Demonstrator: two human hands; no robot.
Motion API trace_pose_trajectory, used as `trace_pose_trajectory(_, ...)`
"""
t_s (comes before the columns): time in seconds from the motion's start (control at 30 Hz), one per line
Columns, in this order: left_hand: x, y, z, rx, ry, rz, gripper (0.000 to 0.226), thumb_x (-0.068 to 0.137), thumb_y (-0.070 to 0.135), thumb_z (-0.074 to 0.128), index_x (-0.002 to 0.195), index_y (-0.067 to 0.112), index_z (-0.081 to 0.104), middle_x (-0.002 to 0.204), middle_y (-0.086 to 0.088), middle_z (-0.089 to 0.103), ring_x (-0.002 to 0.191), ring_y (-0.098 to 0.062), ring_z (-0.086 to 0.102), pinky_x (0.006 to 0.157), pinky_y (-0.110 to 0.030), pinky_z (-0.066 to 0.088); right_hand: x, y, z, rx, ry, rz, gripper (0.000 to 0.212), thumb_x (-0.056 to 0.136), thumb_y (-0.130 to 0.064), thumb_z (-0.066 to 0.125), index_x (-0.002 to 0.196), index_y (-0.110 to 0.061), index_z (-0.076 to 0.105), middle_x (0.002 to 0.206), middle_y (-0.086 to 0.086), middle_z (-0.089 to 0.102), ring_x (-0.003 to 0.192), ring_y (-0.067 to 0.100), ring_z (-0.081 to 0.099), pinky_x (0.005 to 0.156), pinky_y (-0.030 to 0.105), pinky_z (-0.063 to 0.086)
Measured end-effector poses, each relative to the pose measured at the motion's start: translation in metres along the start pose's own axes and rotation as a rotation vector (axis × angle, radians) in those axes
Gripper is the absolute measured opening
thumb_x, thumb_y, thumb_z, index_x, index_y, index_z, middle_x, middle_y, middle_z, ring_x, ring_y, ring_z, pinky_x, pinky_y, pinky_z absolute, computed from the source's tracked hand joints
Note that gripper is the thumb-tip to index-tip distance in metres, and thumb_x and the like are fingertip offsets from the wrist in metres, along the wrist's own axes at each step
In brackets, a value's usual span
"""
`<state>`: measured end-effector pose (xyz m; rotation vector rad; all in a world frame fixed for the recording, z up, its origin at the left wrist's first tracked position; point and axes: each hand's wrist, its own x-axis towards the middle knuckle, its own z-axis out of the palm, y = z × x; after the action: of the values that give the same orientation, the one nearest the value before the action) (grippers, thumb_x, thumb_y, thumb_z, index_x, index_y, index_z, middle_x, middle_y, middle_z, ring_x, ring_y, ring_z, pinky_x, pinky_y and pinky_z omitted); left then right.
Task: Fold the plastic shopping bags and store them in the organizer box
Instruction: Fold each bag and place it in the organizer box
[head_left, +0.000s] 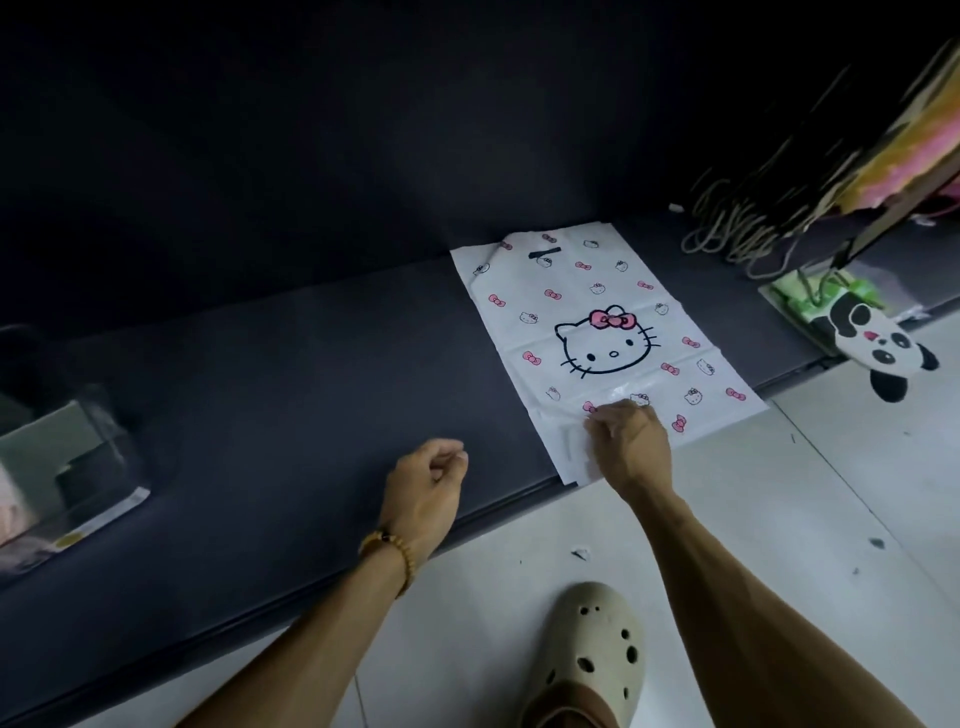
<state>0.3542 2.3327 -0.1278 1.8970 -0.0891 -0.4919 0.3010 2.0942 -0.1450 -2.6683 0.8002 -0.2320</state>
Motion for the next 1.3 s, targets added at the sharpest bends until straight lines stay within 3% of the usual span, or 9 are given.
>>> trace_pose_trajectory(0.23, 0.012, 0.010, -0.007, -0.142, -0.078, -0.084, 0.017, 0.092, 0.042, 0.055, 0.083, 0.032, 0.066, 0.092, 0.012, 0.069, 0.092, -0.008, 0.065, 0.083, -0.028, 0.052, -0.026, -0.073, -0.001, 0.288, -0.120, -0.233, 0.017, 0.092, -0.019, 0.062, 0.086, -0.010, 0.074, 0.089, 0.004, 0.073, 0.082, 0.024, 0.062, 0.072, 0.030, 0.046)
trace_pose_trajectory(0.37, 0.020, 0.007, -0.021, -0.227, 0.044, -0.131, 0.020, 0.088, 0.035, 0.065, 0.077, 0.018, 0.067, 0.079, 0.006, 0.069, 0.075, -0.006, 0.064, 0.064, -0.010, 0.048, -0.053, -0.127, 0.006, 0.402, -0.161, -0.345, 0.018, 0.093, -0.019, 0.059, 0.084, -0.008, 0.070, 0.079, 0.005, 0.070, 0.074, 0.022, 0.060, 0.071, 0.039, 0.048)
trace_pose_trajectory(0.53, 0.020, -0.004, -0.059, -0.405, 0.343, -0.269, 0.009, 0.082, 0.013, 0.072, 0.080, 0.012, 0.063, 0.076, -0.001, 0.066, 0.066, -0.011, 0.061, 0.056, -0.016, 0.047, -0.073, -0.151, 0.017, 0.191, -0.387, -0.430, 0.083, 0.072, -0.071, 0.059, 0.136, -0.022, 0.041, 0.136, -0.005, 0.051, 0.123, 0.016, 0.045, 0.103, 0.036, 0.037)
trace_pose_trajectory(0.63, 0.015, -0.006, -0.087, -0.425, 0.478, -0.268, 0.020, 0.079, 0.011, 0.074, 0.091, 0.015, 0.059, 0.080, 0.003, 0.062, 0.069, -0.008, 0.059, 0.053, -0.008, 0.044, -0.077, -0.140, 0.024, -0.169, -0.497, -0.478, 0.095, 0.077, -0.047, 0.069, 0.151, -0.024, 0.015, 0.156, -0.003, 0.026, 0.142, 0.018, 0.024, 0.118, 0.045, 0.015)
trace_pose_trajectory(0.7, 0.009, -0.009, -0.110, -0.330, 0.506, -0.218, 0.035, 0.078, 0.009, 0.072, 0.104, 0.023, 0.053, 0.083, 0.001, 0.061, 0.072, -0.010, 0.061, 0.061, -0.016, 0.048, -0.073, -0.134, 0.019, -0.254, -0.440, -0.392, 0.066, 0.082, -0.020, 0.062, 0.144, -0.026, 0.037, 0.145, -0.001, 0.046, 0.133, 0.020, 0.040, 0.116, 0.041, 0.019)
trace_pose_trajectory(0.87, -0.016, -0.019, -0.171, 0.169, 0.036, -0.047, 0.022, 0.089, 0.033, 0.059, 0.106, 0.022, 0.069, 0.107, 0.000, 0.069, 0.092, -0.010, 0.061, 0.091, -0.031, 0.050, -0.055, -0.134, -0.010, -0.054, -0.402, -0.239, 0.035, 0.081, -0.002, 0.058, 0.109, -0.019, 0.070, 0.110, 0.002, 0.070, 0.103, 0.027, 0.063, 0.090, 0.030, 0.047)
trace_pose_trajectory(1.0, -0.043, -0.023, -0.202, 0.484, -0.339, -0.031, 0.111, 0.049, 0.084, 0.064, 0.142, 0.030, 0.037, 0.135, 0.018, 0.040, 0.129, -0.009, 0.039, 0.106, -0.022, 0.032, -0.047, -0.146, -0.030, 0.305, -0.475, -0.169, 0.016, 0.079, 0.000, 0.071, 0.089, -0.011, 0.073, 0.090, 0.003, 0.072, 0.089, 0.021, 0.066, 0.074, 0.023, 0.046)
trace_pose_trajectory(1.1, -0.047, -0.032, -0.208, 0.783, -0.190, 0.152, 0.070, 0.066, 0.051, 0.077, 0.125, 0.024, 0.053, 0.120, 0.009, 0.050, 0.115, -0.017, 0.051, 0.095, -0.031, 0.043, -0.045, -0.155, -0.036, 0.404, -0.550, -0.123, 0.007, 0.078, -0.005, 0.076, 0.083, -0.009, 0.073, 0.085, 0.003, 0.071, 0.084, 0.018, 0.064, 0.074, 0.020, 0.048)
trace_pose_trajectory(1.3, -0.034, -0.040, -0.214, 0.174, 0.055, -0.060, 0.019, 0.094, 0.034, 0.054, 0.095, 0.017, 0.063, 0.091, 0.006, 0.066, 0.090, -0.019, 0.064, 0.068, -0.021, 0.047, -0.041, -0.164, -0.042, 0.662, -0.310, 0.046, 0.020, 0.083, -0.043, 0.070, 0.082, -0.024, 0.071, 0.089, -0.005, 0.072, 0.084, 0.010, 0.065, 0.073, 0.017, 0.045)
